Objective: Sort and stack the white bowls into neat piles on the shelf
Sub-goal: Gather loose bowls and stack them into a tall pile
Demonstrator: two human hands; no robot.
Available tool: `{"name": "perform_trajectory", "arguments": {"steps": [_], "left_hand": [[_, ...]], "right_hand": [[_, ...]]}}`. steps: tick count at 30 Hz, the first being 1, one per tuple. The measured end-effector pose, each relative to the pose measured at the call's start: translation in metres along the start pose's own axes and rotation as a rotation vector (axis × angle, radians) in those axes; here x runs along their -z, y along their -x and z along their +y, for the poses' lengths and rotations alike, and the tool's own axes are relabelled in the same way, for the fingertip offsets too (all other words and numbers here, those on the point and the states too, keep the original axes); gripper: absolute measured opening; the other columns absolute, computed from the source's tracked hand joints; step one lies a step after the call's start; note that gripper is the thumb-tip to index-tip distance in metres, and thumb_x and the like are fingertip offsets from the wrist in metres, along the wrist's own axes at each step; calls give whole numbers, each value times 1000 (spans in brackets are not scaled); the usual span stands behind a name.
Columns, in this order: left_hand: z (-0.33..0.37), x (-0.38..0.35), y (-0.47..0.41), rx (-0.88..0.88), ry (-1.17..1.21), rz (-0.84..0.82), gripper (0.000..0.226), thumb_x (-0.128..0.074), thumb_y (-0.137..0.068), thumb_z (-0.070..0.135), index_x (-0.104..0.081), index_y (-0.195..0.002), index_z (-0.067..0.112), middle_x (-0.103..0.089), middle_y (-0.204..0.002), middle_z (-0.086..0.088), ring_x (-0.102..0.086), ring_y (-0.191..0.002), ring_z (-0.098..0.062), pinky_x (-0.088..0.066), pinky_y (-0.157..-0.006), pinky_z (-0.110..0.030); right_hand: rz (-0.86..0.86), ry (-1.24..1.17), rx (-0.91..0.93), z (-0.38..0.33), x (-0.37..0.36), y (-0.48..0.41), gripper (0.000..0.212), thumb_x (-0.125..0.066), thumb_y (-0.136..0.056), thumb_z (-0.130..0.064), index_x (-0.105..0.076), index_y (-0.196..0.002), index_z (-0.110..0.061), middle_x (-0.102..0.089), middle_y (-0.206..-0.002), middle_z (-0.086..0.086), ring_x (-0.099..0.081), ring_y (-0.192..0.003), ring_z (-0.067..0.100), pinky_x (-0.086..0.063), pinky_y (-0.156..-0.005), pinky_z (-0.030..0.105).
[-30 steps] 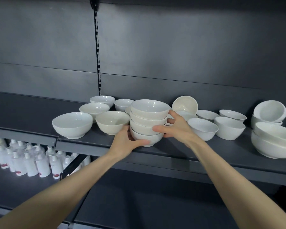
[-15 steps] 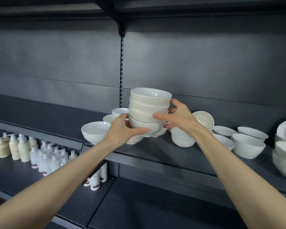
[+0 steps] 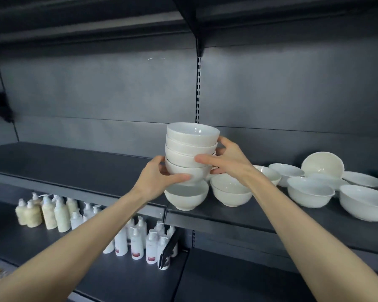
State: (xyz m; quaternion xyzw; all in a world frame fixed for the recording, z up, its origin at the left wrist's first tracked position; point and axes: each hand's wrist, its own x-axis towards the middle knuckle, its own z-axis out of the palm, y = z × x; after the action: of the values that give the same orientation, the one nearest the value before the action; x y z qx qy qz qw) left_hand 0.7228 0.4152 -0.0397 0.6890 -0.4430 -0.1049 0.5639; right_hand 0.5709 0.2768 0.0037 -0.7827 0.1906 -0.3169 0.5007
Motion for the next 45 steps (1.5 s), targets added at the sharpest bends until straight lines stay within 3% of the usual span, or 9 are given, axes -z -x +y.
{"name": "perform_trajectory", "arguments": {"steps": [5,11,14,18,23,32,38,41,45], "left_hand": [[-25,11,-11,4,39,-108,78,-89,-51,42,-55,-116,14,-68,-109,2,-65,-101,-15,-55,-88,-37],[-47,7,-15,20,91,-200,90,-85,-41,53,-55,-117,16,-65,-116,5,-62,-107,-14,-53,-92,-38],[-53,3,-14,21,100,-225,87,-85,-44,51,-54,-118,17,-64,-115,7,-62,-106,-12,-53,-89,-33],[-59,2,-14,36,139,-233,67,-88,-64,26,-53,-119,11,-65,-111,2,-63,-100,-13,-52,-80,-24],[-68,2,-18,49,144,-233,65,-89,-63,25,-53,-116,13,-67,-109,0,-64,-101,-18,-55,-87,-32],[-69,5,-20,30,115,-249,63,-88,-64,25,-53,-115,13,-66,-110,1,-64,-103,-19,-54,-90,-37],[-69,7,-22,14,98,-266,73,-89,-55,36,-52,-115,17,-65,-109,6,-63,-103,-15,-53,-91,-36],[-71,8,-22,11,82,-278,84,-84,-45,52,-50,-115,21,-65,-111,9,-62,-104,-12,-53,-92,-37],[-73,9,-20,25,102,-296,89,-83,-45,56,-46,-118,22,-61,-115,9,-62,-106,-14,-54,-91,-40]], "right_hand": [[84,8,-54,6,-23,1,66,-86,-68,-18,-51,-125,-21,-68,-111,1,-68,-97,17,-59,-79,46],[135,1,-116,15,-33,13,69,-84,-70,-14,-50,-130,-18,-69,-106,-1,-68,-91,11,-60,-74,36],[145,13,-126,20,-36,14,66,-84,-70,-13,-53,-128,-19,-69,-108,-4,-67,-96,12,-60,-76,38],[150,47,-83,21,-42,11,62,-85,-69,-10,-57,-123,-18,-67,-102,-12,-66,-92,5,-55,-67,17],[146,76,-87,22,-46,10,59,-84,-70,-14,-53,-118,-25,-64,-97,-16,-63,-87,4,-47,-60,7],[176,63,-99,30,-50,11,62,-85,-70,-19,-51,-121,-29,-66,-115,-5,-62,-109,13,-51,-92,31],[178,33,-103,33,-50,11,62,-83,-71,-18,-52,-124,-25,-66,-113,-6,-61,-110,15,-51,-89,29],[183,42,-117,33,-50,11,68,-84,-71,-21,-49,-129,-25,-65,-116,-5,-60,-113,15,-50,-96,34],[181,61,-121,33,-50,11,67,-84,-70,-23,-47,-126,-30,-62,-120,-6,-58,-116,17,-48,-99,36]]}}
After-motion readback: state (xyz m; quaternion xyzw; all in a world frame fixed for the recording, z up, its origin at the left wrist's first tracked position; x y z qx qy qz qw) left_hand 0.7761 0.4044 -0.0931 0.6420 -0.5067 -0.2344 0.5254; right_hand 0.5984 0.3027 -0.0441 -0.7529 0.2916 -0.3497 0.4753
